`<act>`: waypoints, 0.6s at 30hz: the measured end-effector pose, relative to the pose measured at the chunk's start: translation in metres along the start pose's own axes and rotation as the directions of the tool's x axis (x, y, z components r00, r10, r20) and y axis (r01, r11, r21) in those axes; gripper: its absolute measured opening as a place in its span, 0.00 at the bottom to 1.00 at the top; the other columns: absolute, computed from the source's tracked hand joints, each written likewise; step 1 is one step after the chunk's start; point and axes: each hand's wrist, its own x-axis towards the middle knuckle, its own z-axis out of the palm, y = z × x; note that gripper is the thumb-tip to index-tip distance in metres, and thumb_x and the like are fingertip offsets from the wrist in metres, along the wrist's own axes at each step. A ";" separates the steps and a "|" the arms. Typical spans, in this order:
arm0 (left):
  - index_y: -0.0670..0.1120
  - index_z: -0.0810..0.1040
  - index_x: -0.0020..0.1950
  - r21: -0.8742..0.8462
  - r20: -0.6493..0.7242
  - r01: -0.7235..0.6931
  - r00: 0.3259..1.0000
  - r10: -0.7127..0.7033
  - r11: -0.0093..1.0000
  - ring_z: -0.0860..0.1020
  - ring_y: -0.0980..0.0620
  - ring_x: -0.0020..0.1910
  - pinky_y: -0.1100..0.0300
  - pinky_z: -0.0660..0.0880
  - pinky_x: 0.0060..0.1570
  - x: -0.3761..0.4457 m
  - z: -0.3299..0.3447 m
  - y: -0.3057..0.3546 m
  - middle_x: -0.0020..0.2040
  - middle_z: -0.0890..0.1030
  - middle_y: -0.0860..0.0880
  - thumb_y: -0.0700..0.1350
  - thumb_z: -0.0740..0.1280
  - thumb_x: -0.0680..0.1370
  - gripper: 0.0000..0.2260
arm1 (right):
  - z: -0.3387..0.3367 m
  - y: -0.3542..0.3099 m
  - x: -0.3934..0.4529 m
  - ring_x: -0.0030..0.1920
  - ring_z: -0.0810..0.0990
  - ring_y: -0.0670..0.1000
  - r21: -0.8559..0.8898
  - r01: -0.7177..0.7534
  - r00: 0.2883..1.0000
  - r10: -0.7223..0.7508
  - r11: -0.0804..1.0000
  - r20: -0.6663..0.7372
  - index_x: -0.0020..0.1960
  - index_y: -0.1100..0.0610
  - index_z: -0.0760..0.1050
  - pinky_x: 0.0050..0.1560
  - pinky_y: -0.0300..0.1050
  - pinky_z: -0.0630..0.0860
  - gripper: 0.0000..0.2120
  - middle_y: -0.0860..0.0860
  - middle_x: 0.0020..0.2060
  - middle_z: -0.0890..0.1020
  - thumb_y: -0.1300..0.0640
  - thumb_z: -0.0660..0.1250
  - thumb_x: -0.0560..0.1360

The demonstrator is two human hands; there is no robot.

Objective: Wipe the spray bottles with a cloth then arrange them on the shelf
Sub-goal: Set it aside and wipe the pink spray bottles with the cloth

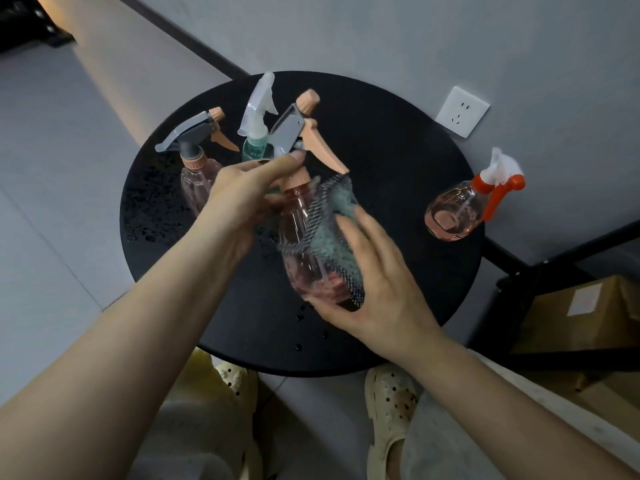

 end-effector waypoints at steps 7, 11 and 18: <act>0.45 0.82 0.35 -0.079 -0.050 -0.063 0.997 0.059 0.995 0.71 0.58 0.22 0.66 0.70 0.28 0.006 -0.005 0.000 0.23 0.74 0.54 0.46 0.71 0.73 0.08 | -0.009 0.008 0.002 0.71 0.64 0.63 -0.317 0.513 0.858 -0.493 0.798 0.147 0.70 0.53 0.66 0.67 0.57 0.69 0.20 0.51 0.70 0.66 0.50 0.60 0.79; 0.38 0.82 0.46 -0.064 -0.045 -0.084 0.996 0.081 0.994 0.75 0.52 0.30 0.58 0.75 0.39 0.007 -0.005 0.000 0.32 0.79 0.47 0.47 0.74 0.69 0.13 | -0.013 0.010 0.001 0.71 0.63 0.62 -0.322 0.589 0.808 -0.554 0.741 0.203 0.69 0.52 0.68 0.69 0.56 0.65 0.18 0.50 0.69 0.71 0.52 0.60 0.81; 0.41 0.81 0.38 0.028 0.109 -0.041 0.993 0.037 0.999 0.78 0.52 0.31 0.62 0.76 0.36 -0.001 0.003 0.002 0.31 0.81 0.47 0.41 0.70 0.71 0.04 | -0.021 0.010 0.015 0.73 0.58 0.59 -0.263 0.463 0.886 -0.450 0.847 0.109 0.69 0.55 0.69 0.75 0.55 0.51 0.18 0.50 0.70 0.68 0.52 0.55 0.81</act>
